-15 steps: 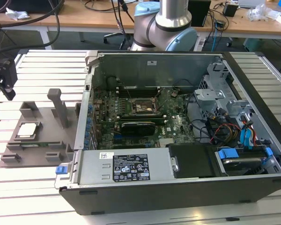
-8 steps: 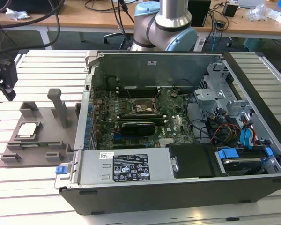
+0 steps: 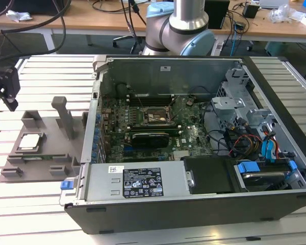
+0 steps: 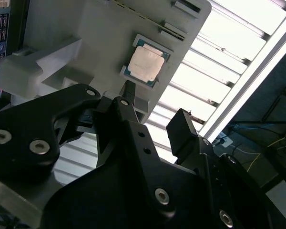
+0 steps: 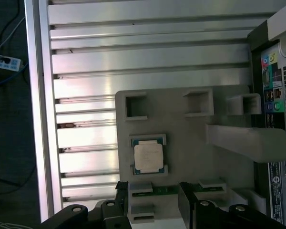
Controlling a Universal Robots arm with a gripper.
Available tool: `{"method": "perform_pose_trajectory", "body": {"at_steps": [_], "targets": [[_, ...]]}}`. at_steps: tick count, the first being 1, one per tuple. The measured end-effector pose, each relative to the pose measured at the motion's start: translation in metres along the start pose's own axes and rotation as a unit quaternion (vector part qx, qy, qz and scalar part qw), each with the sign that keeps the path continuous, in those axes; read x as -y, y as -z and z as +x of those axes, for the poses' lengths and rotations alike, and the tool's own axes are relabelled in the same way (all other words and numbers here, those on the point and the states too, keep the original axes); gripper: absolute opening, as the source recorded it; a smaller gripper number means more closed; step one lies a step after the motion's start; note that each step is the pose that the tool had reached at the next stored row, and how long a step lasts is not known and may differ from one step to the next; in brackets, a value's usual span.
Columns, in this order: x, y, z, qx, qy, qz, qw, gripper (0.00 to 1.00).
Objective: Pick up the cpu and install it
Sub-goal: 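Pick up the cpu and move it towards the insertion slot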
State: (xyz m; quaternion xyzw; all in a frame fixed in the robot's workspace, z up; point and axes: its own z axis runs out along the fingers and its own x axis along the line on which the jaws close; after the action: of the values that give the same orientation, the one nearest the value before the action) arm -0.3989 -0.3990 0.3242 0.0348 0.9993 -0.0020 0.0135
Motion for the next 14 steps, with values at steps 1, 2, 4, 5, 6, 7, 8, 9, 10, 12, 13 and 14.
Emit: {"method": "perform_pose_trajectory", "body": {"at_steps": [1, 2, 4, 5, 6, 7, 8, 9, 10, 12, 13, 14], "targets": [[0.0, -0.0014, 0.0, 0.0, 0.0, 0.0001, 1.0, 0.54], [0.0, -0.0022, 0.0001, 0.0, 0.0, 0.0002, 1.0, 0.54], [0.0, -0.0035, 0.0001, 0.0, 0.0, 0.0011, 1.0, 0.54], [0.0, -0.0043, 0.0001, 0.0001, 0.0, 0.0023, 1.0, 0.54], [0.0, -0.0054, 0.0001, 0.0002, 0.0, 0.0033, 1.0, 0.54], [0.0, -0.0066, 0.0001, 0.0003, 0.001, 0.0038, 1.0, 0.54], [-0.0001, -0.0078, 0.0002, 0.0003, 0.001, 0.0047, 1.0, 0.54], [-0.0001, -0.0084, 0.0003, 0.0004, 0.003, 0.0062, 1.0, 0.54], [-0.0002, -0.009, 0.0003, 0.0005, 0.005, 0.0086, 1.0, 0.54], [-0.0004, -0.0109, 0.0003, 0.001, 0.01, 0.0134, 0.9999, 0.54], [-0.0005, -0.0113, 0.0003, 0.001, 0.013, 0.0133, 0.9998, 0.54], [-0.0008, -0.0119, 0.0003, 0.0011, 0.018, 0.0133, 0.9998, 0.54]]}}
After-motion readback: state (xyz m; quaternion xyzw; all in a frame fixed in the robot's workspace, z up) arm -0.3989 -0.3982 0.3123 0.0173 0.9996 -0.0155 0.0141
